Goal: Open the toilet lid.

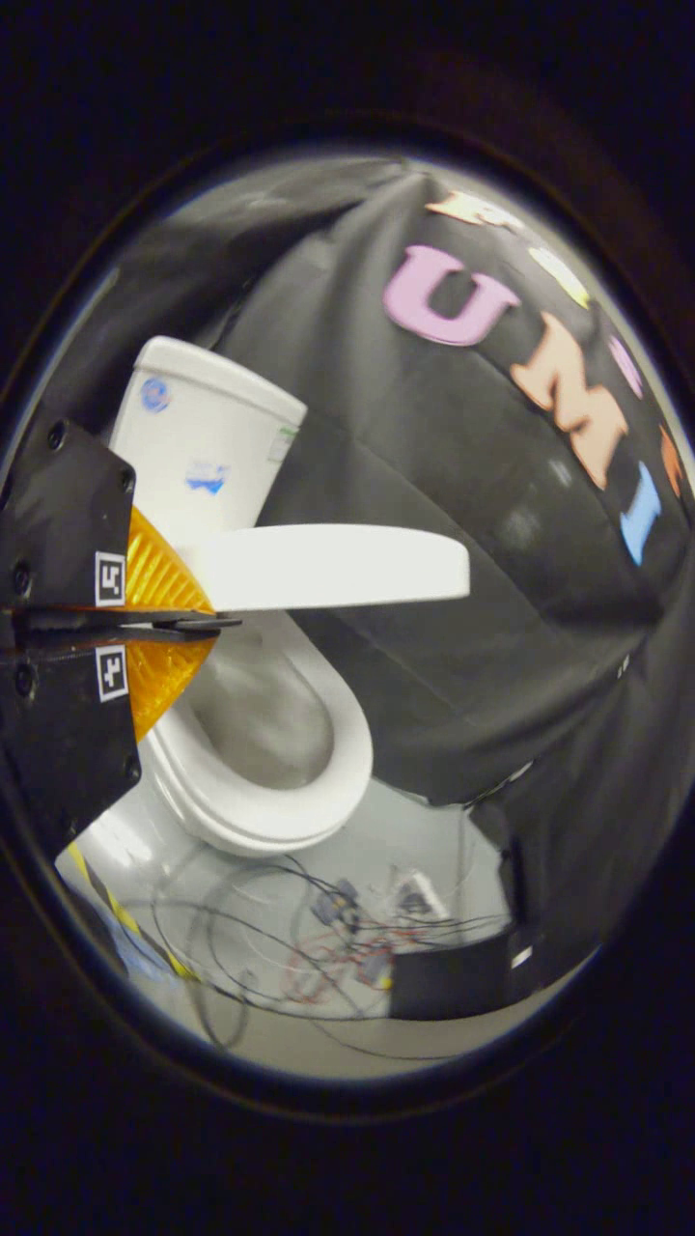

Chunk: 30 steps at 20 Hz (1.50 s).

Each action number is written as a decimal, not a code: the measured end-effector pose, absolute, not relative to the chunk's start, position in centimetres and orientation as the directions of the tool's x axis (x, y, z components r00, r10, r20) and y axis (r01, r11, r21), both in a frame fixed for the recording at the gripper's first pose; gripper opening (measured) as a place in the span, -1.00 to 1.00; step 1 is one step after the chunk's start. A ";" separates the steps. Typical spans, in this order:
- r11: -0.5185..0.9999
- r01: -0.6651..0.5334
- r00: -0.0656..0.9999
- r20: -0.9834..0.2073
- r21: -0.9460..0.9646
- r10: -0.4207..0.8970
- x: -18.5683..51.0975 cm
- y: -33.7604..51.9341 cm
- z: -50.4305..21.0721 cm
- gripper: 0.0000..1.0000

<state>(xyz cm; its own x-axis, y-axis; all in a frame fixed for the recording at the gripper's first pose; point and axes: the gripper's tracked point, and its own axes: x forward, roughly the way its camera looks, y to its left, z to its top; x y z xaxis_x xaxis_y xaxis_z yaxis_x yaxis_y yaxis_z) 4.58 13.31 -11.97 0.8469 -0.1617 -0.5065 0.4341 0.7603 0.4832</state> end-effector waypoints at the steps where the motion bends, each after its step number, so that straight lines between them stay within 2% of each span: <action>1: 0.770 0.431 0.846 -0.507 0.470 -0.164 5.0 13.8 -11.5 -0.98; 14: 0.851 0.380 0.867 -0.460 0.362 -0.192 6.9 18.3 -7.7 -0.98; 24: 0.890 0.387 0.865 -0.428 0.241 -0.261 9.0 22.2 -5.6 -0.98; 30: 0.920 0.347 0.879 -0.406 0.181 -0.252 10.5 25.8 -4.5 -0.97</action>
<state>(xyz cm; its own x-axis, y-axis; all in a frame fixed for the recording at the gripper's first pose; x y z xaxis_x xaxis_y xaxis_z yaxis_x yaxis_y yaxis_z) 10.53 25.76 -4.48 0.8787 -0.2515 -0.4058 0.3471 0.9202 0.1812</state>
